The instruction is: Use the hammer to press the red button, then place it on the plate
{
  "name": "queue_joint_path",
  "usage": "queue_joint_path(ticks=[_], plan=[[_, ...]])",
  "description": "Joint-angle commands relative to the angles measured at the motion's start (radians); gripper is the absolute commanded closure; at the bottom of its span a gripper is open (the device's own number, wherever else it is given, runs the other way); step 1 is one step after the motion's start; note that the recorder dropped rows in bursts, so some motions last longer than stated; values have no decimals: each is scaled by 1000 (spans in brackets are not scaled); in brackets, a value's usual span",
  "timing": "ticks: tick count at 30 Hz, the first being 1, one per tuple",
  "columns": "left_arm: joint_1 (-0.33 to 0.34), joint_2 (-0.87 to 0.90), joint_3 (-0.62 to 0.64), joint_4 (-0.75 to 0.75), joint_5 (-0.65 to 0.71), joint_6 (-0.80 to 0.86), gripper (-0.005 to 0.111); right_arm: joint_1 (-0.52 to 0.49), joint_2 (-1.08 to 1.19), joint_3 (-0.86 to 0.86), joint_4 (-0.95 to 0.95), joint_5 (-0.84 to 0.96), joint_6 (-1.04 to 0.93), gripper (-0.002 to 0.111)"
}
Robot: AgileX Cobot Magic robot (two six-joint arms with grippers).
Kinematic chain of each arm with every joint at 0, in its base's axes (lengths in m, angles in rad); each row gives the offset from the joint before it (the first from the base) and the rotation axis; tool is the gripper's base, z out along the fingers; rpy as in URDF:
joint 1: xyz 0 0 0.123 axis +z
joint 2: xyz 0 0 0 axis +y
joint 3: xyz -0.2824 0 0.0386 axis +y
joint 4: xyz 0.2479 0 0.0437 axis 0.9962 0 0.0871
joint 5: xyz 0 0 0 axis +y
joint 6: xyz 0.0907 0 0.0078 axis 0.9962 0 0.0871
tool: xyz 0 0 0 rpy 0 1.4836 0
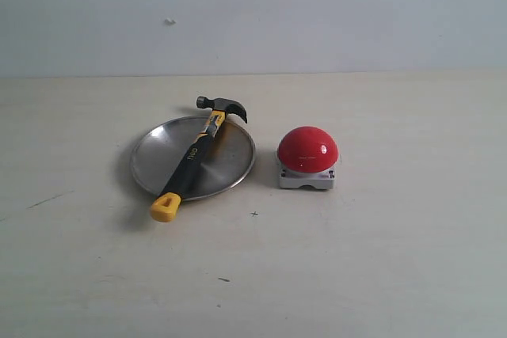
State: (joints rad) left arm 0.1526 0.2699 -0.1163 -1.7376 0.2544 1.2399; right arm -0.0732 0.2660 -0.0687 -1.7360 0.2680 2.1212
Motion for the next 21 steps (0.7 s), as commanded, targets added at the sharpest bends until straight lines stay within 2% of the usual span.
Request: queue_joint_path(ticks=[1,4,7,9,10,13,18,21], plan=[[-3,-2,4,-7,1,4,107,-4,-2,3,145,49,-268,108],[-3,-2,4,-7,1,4,107,-4,-9,3,473,59,-738,108],[-3,-2,4,-7,1,4,107,-4,-45,2,938,-6,-1346,108],[-3,-2,4,-7,3,4,107,-4,-73,10,1185,-155,-1675,108],[-3,-2,4,-7,1,4,107,-4,-87,21,1267,-250,-1770,108],[-3,-2,4,-7,1,4,107,-4,-122,41,1423,-430,-1824,108],[-3,-2,4,-7,1,4,107,-92,-176,61,1572,-428,-1834,108],[-3,-2,4,-7,1,4,107,-128,-195,69,1601,-426,-1834,108]])
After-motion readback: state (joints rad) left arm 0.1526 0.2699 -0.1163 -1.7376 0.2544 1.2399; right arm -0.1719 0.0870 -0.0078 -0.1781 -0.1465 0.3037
